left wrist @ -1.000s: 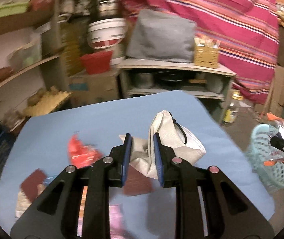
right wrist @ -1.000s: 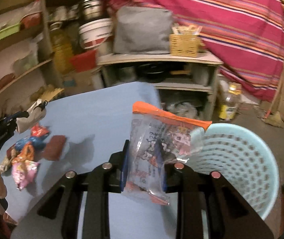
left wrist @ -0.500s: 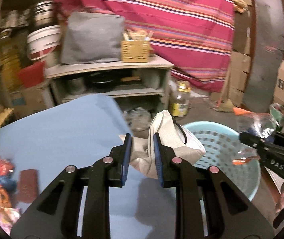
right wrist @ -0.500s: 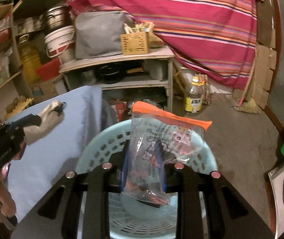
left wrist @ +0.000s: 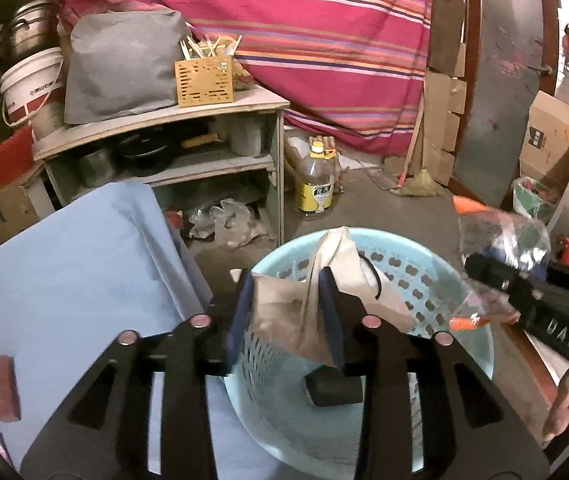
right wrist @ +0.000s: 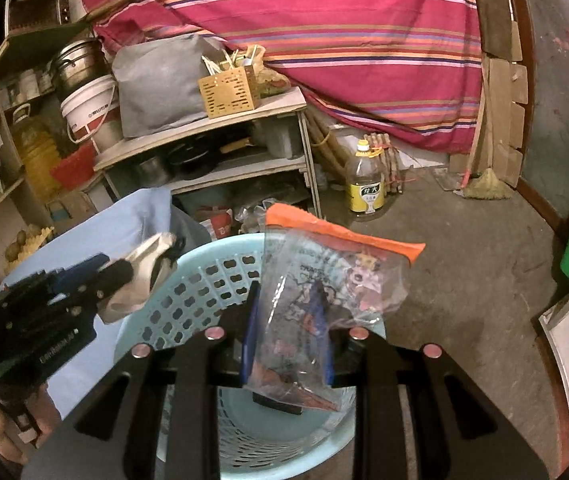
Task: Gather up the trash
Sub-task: 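Open both tools to drop the bag and white paper into the basket, then move both tools back over the remaining trash on the table, then grasp the pink snack wrapper with the right tool, then lift the pink wrapper with the right tool while the left tool grasps the orange strip, then carry the pink wrapper and orange strip over the light-blue basket with both tools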
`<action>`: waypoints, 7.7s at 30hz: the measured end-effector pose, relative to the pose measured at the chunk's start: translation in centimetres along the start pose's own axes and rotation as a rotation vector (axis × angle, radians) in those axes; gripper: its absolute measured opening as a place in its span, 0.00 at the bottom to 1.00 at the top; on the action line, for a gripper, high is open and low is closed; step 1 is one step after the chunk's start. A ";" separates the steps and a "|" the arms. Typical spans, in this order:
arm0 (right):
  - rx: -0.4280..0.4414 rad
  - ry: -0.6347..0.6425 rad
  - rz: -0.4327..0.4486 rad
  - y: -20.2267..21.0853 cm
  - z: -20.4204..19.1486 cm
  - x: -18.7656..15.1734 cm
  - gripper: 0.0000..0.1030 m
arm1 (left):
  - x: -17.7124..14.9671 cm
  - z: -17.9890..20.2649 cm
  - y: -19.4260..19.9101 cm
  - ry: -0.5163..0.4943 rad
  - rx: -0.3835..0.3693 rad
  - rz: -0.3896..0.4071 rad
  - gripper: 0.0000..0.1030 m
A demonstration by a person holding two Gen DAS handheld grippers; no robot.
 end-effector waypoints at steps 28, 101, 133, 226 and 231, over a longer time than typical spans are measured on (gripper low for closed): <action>-0.061 0.010 -0.117 -3.0 -5.8 -1.8 0.83 | -5.5 -19.6 12.5 0.243 0.211 0.113 0.95; 0.201 0.507 -0.228 -5.4 -45.5 -20.1 0.36 | -27.2 -47.2 22.7 0.511 0.490 0.014 0.95; 0.170 0.320 -0.105 -3.0 -32.0 -10.3 0.09 | -25.3 -37.7 11.2 0.406 0.215 -0.203 0.51; 0.041 0.031 0.024 1.5 -6.3 -0.3 0.13 | -4.7 -13.5 9.3 0.135 -0.039 0.084 0.03; 0.042 -0.054 0.044 2.0 -2.3 0.5 0.13 | -2.5 -7.1 6.6 0.060 -0.101 0.064 0.03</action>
Point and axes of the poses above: each gripper's, at about its wrist camera, not at the fingertips, and y roughly against the way its jaws point, z to its right, x to its top, the point moved 10 cm from there along -y, roughly the way its jaws point, and after that the axes turned 11 degrees about -z, right-handed, at the moved point
